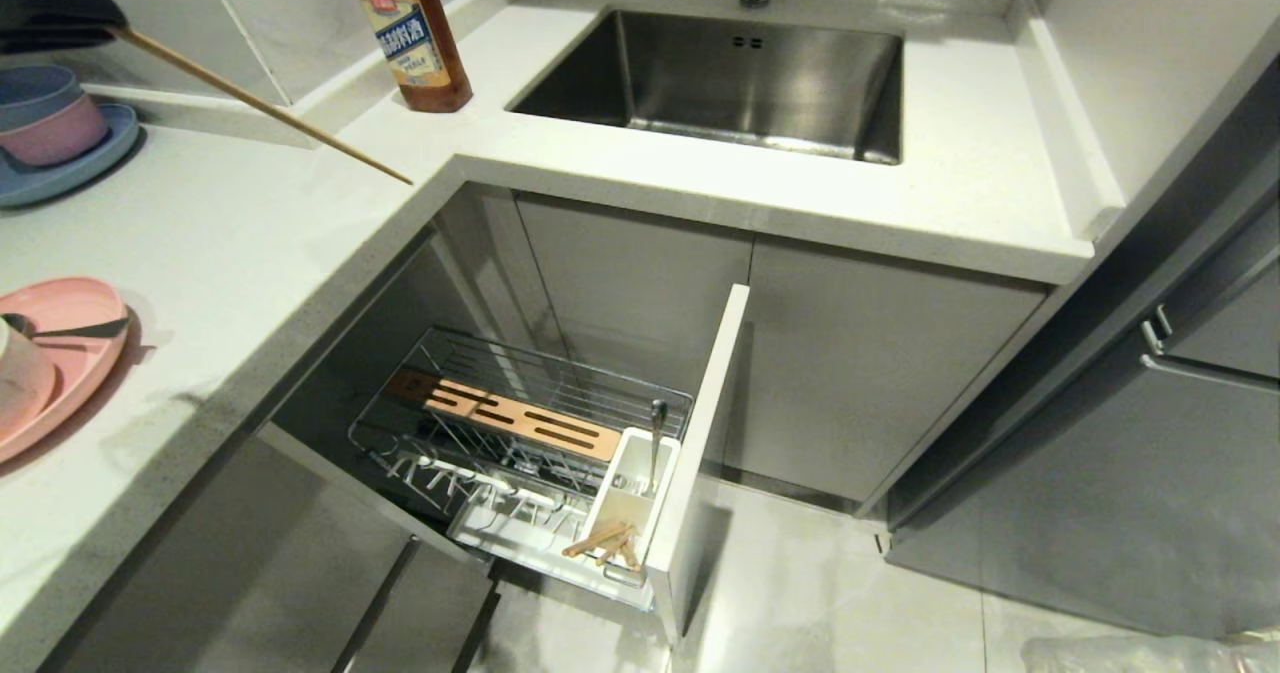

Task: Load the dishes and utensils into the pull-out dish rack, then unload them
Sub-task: Take the chopsticks out of the cupboard

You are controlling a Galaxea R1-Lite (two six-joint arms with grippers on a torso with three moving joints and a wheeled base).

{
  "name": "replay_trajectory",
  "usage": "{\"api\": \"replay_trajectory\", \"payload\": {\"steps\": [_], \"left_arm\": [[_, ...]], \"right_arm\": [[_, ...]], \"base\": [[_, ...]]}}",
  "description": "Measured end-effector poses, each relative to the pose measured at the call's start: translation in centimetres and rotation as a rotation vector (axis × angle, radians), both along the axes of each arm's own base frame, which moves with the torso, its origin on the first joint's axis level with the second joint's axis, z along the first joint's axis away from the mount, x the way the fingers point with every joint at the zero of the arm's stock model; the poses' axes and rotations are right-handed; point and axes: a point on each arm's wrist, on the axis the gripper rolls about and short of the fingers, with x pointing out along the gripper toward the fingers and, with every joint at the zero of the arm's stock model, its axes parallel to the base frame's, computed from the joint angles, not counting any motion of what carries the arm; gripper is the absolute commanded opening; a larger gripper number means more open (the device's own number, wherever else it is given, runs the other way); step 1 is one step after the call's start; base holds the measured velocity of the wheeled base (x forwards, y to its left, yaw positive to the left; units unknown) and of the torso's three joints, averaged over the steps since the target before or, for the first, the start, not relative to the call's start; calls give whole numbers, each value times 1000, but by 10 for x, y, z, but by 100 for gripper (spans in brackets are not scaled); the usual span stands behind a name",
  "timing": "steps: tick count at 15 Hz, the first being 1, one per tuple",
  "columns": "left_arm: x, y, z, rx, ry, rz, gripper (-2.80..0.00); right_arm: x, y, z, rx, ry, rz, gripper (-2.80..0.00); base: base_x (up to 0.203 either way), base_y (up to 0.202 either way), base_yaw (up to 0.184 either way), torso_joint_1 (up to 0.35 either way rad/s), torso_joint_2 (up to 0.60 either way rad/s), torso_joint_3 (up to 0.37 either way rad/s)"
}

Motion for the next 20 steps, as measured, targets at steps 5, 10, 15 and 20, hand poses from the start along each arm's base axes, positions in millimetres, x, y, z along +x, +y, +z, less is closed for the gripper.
{"api": "replay_trajectory", "payload": {"steps": [5,10,15,20], "left_arm": [[-36,36,23,-48,-161,211,-280],[-55,56,24,21,-198,438,-280],[-47,75,17,112,-230,654,-280],[-39,88,-2,159,-339,769,-280]], "right_arm": [[0,0,0,0,0,0,-280],[0,0,0,0,0,0,-280],[0,0,0,0,0,0,-280],[0,0,0,0,0,0,-280]], "base": [[0,0,0,0,0,0],[0,0,0,0,0,0],[0,0,0,0,0,0],[0,0,0,0,0,0]]}}
